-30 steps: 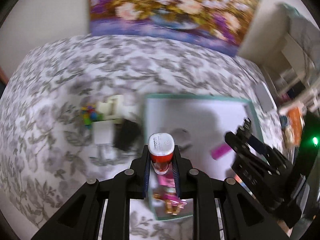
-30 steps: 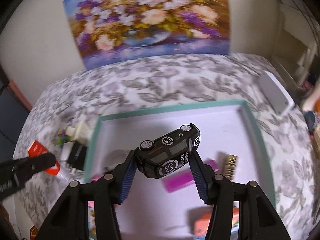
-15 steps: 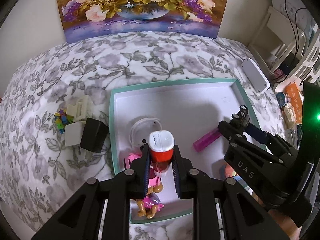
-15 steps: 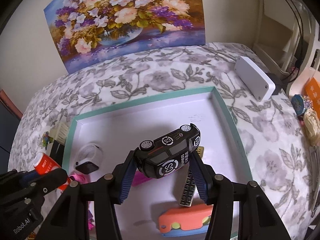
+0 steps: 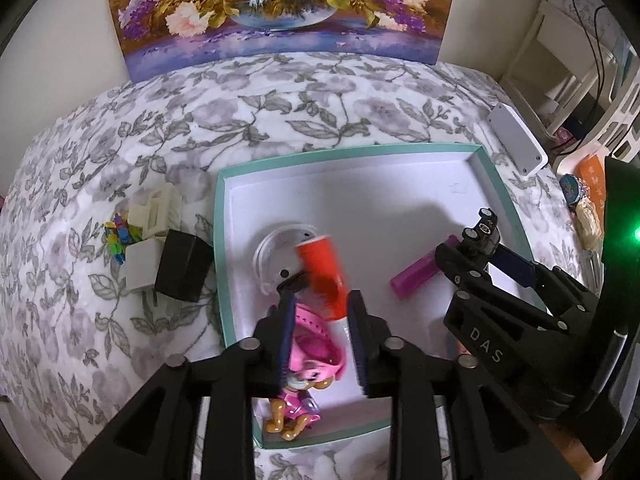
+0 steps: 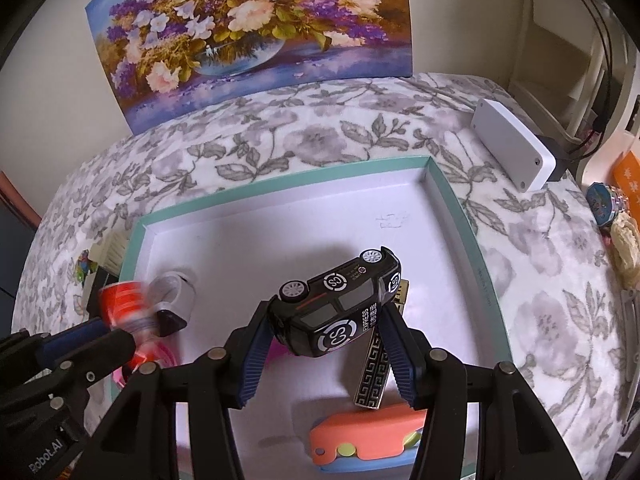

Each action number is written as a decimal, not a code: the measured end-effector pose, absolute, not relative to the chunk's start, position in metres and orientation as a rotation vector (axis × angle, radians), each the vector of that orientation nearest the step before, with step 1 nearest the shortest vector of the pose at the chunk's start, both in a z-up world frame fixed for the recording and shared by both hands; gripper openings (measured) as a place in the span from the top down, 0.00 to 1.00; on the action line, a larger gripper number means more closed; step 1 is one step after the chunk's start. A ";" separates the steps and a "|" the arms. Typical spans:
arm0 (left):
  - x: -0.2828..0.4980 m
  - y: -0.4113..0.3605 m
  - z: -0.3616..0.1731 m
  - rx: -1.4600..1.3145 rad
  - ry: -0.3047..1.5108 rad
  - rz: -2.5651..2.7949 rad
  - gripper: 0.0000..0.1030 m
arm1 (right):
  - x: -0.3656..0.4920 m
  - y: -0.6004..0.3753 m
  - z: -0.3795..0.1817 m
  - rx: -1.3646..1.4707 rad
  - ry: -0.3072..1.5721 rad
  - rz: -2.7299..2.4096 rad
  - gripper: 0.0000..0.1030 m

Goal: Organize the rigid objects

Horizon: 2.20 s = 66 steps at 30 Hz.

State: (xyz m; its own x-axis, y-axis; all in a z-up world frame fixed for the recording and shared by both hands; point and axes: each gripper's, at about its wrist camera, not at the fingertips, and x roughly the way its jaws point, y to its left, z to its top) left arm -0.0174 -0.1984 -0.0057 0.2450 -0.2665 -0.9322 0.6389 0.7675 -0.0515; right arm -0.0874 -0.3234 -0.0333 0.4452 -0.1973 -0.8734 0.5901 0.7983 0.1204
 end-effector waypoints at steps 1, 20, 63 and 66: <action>-0.017 -0.198 -0.006 0.373 1.172 -0.633 0.61 | -0.087 -0.323 -0.034 0.444 1.000 -0.507 0.44; 0.005 -0.176 -0.014 0.348 1.204 -0.485 0.28 | -0.083 -0.319 -0.038 0.404 1.012 -0.488 0.21; 0.118 -0.012 -0.017 0.037 1.280 -0.052 0.13 | -0.040 -0.243 -0.021 0.283 1.016 -0.379 0.00; 0.124 -0.002 -0.016 0.017 1.282 -0.052 0.13 | -0.030 -0.225 -0.019 0.275 1.018 -0.336 0.00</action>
